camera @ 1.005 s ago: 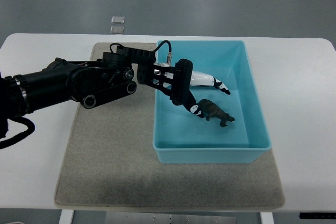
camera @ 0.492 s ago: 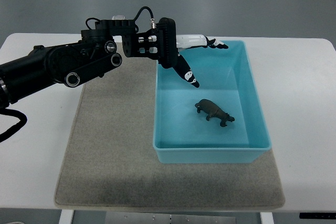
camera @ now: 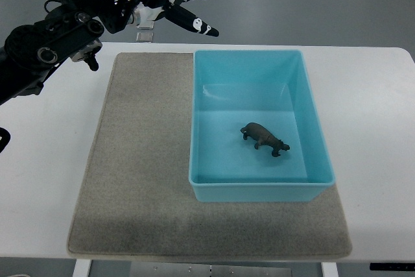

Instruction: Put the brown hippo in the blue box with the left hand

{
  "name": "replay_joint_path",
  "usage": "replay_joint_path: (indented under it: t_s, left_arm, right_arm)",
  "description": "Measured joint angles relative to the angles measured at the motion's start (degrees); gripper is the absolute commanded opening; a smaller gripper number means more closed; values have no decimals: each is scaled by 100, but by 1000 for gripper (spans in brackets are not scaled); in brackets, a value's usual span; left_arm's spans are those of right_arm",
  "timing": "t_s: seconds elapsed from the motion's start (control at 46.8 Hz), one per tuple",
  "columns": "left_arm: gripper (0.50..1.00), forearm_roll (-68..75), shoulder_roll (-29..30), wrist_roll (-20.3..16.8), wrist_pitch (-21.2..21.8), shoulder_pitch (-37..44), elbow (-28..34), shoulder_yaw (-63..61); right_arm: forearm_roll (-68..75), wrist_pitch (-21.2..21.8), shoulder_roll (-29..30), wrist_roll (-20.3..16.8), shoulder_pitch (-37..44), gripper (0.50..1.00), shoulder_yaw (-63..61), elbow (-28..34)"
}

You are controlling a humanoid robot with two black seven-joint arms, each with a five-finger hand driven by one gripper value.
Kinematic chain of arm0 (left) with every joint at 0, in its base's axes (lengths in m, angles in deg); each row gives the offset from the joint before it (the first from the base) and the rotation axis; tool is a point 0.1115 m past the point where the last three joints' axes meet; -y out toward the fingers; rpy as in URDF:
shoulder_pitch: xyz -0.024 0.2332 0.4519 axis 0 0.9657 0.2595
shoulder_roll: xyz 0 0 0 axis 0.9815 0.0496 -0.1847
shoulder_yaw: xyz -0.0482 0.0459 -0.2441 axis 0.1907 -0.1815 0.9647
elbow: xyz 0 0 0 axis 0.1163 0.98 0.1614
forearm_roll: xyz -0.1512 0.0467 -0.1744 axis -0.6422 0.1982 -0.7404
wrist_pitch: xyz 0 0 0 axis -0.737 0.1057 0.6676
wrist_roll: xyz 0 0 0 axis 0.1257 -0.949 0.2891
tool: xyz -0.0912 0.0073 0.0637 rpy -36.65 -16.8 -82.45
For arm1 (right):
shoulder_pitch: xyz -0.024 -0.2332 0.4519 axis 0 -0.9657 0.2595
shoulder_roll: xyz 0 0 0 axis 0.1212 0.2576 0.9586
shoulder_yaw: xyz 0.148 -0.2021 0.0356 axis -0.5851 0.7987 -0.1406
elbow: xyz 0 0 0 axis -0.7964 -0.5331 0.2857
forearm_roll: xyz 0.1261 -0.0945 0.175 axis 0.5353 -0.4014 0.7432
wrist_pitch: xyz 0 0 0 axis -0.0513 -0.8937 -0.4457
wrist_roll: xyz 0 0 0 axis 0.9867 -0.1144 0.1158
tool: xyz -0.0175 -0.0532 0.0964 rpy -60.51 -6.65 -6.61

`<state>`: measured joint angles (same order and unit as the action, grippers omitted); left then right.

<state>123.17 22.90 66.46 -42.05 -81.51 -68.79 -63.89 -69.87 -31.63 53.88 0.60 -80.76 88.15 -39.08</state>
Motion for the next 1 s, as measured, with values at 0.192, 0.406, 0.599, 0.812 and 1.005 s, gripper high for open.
replay_joint_path:
  t_s: [0.192,0.406,0.599,0.812,1.005]
  left_arm:
    - [994,-1445,90,0,-37,60,463,13]
    - [996,-2206,59,-7,-88,257,1027,9]
    - [996,-2899,83,-16,-95,453,1156,18]
    - [996,-3607,78,-6,-90,591,1505,27]
    - [996,-4738,27,24,-20,765,1622,19]
  right_arm:
    - [0,0,0,0,1,936,0,0]
    - [0,-2,0,0,1,936,0,0]
    - [0,-2,0,0,1,936,0,0]
    - [0,-2,0,0,0,936,0,0]
    - [0,-2,0,0,0,936,0,0]
